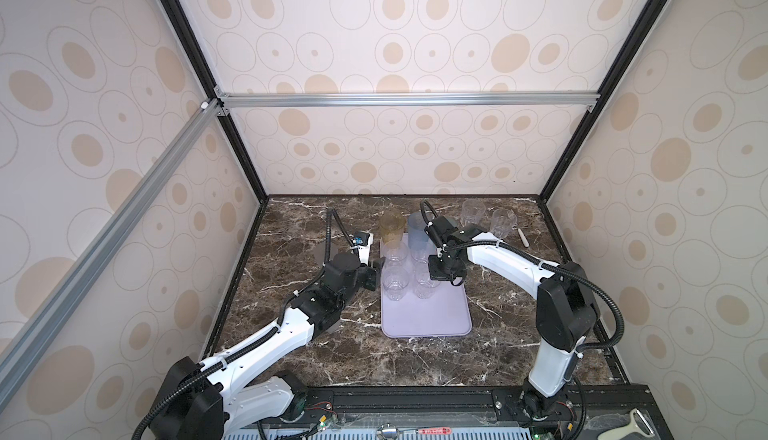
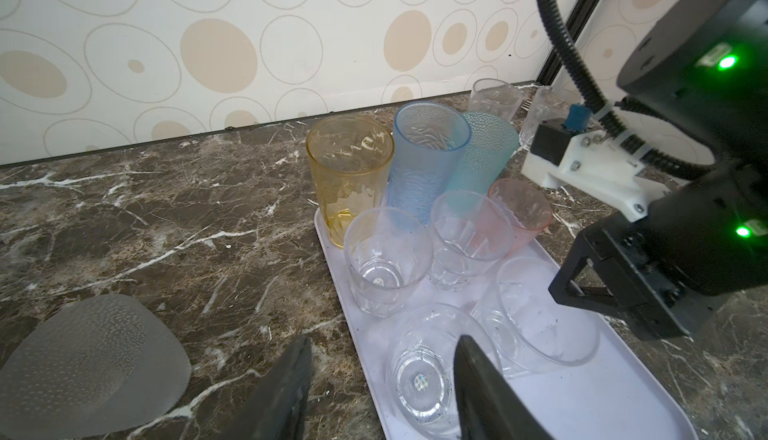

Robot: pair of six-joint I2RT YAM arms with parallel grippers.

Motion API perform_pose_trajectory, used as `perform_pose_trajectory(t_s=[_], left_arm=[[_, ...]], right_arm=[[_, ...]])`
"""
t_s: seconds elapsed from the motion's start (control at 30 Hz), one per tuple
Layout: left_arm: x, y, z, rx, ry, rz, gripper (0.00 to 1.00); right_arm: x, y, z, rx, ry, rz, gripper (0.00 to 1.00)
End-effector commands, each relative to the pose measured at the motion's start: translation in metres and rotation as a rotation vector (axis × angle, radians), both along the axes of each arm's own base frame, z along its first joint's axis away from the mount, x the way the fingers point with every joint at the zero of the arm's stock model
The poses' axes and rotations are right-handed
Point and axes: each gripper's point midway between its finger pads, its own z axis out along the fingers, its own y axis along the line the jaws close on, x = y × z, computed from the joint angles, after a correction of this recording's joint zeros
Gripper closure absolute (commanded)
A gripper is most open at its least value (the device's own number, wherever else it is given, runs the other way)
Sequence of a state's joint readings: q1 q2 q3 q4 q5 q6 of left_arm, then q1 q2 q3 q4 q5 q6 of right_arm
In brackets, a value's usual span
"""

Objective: Place the glasses into the tray

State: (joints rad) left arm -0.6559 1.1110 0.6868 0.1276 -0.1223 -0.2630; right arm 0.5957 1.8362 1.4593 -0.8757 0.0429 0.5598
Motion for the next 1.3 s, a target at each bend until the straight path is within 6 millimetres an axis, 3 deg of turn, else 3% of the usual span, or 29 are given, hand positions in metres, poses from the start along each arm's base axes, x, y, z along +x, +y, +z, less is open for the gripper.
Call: perform_pose_trajectory(t_s=[0.0, 0.2, 0.5, 0.67, 0.83, 1.0, 1.1, 1.27], left_arm=[[0.004, 0.001, 0.008, 0.005, -0.040, 0.004, 0.45], [0.005, 0.000, 0.008, 0.002, -0.037, 0.005, 0.45], [0.007, 0.003, 0.005, -0.005, -0.017, 0.026, 0.44], [0.008, 0.006, 0.004, 0.003, -0.003, 0.041, 0.43], [0.011, 0.017, 0.005, 0.003, 0.023, 0.101, 0.38], [0.019, 0.041, 0.004, 0.041, 0.074, 0.177, 0.38], [0.025, 0.065, 0.000, 0.074, 0.107, 0.229, 0.38], [0.036, 0.121, -0.011, 0.007, 0.200, 0.333, 0.42]], right_arm=[[0.002, 0.000, 0.000, -0.041, 0.003, 0.015, 1.00], [-0.001, 0.006, -0.007, -0.043, 0.020, 0.025, 0.96], [-0.001, 0.008, 0.004, -0.019, 0.004, 0.023, 0.75], [0.000, 0.015, 0.031, 0.064, -0.033, 0.017, 0.68], [0.005, 0.022, 0.071, 0.295, -0.112, -0.042, 0.65], [0.011, 0.010, 0.096, 0.363, -0.199, -0.100, 0.64], [0.010, 0.000, 0.096, 0.327, -0.223, -0.116, 0.63], [0.008, -0.003, 0.090, 0.322, -0.222, -0.128, 0.63]])
